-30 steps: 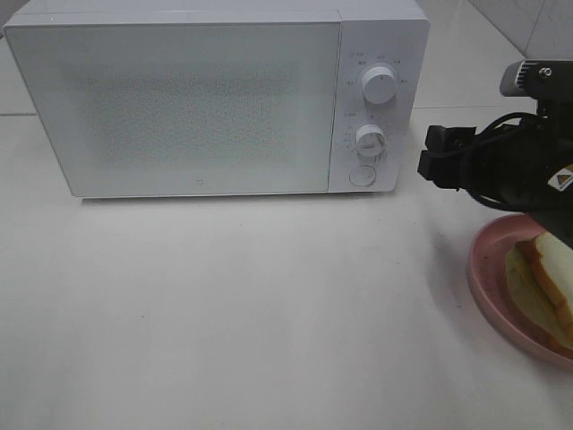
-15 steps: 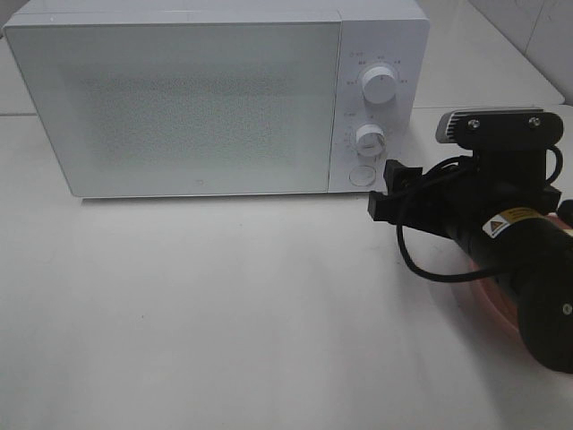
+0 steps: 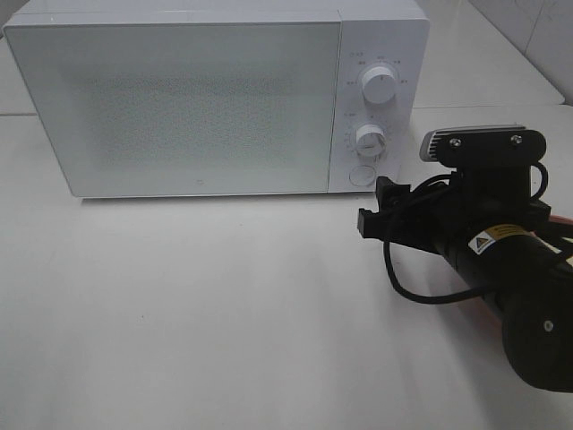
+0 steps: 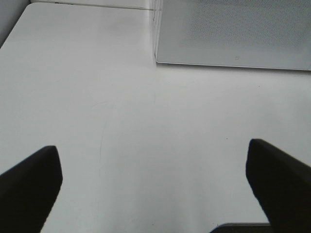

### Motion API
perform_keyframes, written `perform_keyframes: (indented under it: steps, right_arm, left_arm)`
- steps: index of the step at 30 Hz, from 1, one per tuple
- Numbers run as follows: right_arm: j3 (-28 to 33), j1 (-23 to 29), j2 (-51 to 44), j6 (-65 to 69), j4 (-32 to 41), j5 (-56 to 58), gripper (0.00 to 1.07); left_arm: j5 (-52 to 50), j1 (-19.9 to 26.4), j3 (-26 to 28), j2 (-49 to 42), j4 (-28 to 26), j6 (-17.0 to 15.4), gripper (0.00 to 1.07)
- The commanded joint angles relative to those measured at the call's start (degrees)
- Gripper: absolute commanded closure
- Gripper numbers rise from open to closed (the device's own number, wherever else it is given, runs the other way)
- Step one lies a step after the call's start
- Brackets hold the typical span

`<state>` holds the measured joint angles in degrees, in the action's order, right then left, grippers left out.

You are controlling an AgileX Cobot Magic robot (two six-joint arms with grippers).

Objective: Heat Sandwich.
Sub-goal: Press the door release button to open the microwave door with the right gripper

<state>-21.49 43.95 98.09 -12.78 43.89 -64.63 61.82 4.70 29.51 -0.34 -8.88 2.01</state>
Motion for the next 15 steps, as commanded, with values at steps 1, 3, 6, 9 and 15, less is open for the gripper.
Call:
perform_keyframes:
  steps: [1,3,6,9,15]
  right_arm:
    - [-0.17,0.23,0.06,0.63,0.11,-0.63,0.32]
    - [-0.17,0.23,0.06,1.89,0.11,-0.63,0.32]
    - [-0.17,0.23,0.06,4.81,0.11,-0.63,0.32]
    - [-0.17,0.23,0.06,10.08,0.11,-0.63,0.32]
    - [-0.17,0.23,0.06,34.09,0.11,-0.23,0.32]
  left_arm:
    - [-0.69,-0.29,-0.11,-1.43,0.06,0.00,0.09]
    - [-0.69,-0.29,-0.11,-1.43,0.06,0.00,0.09]
    - [-0.69,-0.29,-0.11,-1.43,0.06,0.00,0.09]
    - [-0.69,-0.29,-0.11,-1.43,0.06,0.00,0.09]
    - [-0.69,-0.29,-0.11,-1.43,0.06,0.00,0.09]
